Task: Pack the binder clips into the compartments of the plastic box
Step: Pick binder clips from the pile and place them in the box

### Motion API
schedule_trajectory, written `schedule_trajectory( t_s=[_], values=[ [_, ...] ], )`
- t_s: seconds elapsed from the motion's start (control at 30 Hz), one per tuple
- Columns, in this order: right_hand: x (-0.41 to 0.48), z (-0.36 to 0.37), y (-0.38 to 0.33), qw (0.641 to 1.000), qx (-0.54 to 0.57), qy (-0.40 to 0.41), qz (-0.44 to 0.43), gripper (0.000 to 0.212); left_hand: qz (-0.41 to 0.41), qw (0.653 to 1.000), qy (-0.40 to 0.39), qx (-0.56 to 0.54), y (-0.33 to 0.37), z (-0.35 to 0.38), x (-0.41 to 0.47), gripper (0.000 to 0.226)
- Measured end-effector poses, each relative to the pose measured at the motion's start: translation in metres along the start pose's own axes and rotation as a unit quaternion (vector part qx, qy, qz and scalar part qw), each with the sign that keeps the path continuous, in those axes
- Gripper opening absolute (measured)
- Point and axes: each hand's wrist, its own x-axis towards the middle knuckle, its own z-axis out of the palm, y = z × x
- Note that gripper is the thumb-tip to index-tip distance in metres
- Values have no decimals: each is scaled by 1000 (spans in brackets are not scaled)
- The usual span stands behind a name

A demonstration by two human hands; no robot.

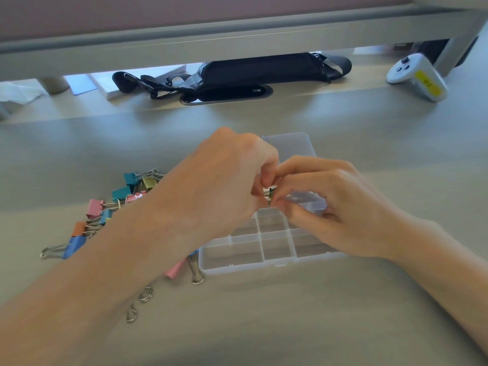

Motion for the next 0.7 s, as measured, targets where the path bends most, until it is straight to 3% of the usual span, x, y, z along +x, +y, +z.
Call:
schedule_trajectory(
  t_s=[0.2, 0.37, 0.7],
  values=[
    [-1, -1, -3, 998, -51, -29, -6, 26, 8, 1000, -13, 10, -3, -7, -9, 15],
    [0, -1, -5, 998, -60, -28, -6, 27, 18, 1000, -14, -11, -10, -12, -21, 28],
    [2, -1, -5, 998, -59, -31, -19, 22, 92, 995, -8, 41, -20, -5, -26, 31]
  ],
)
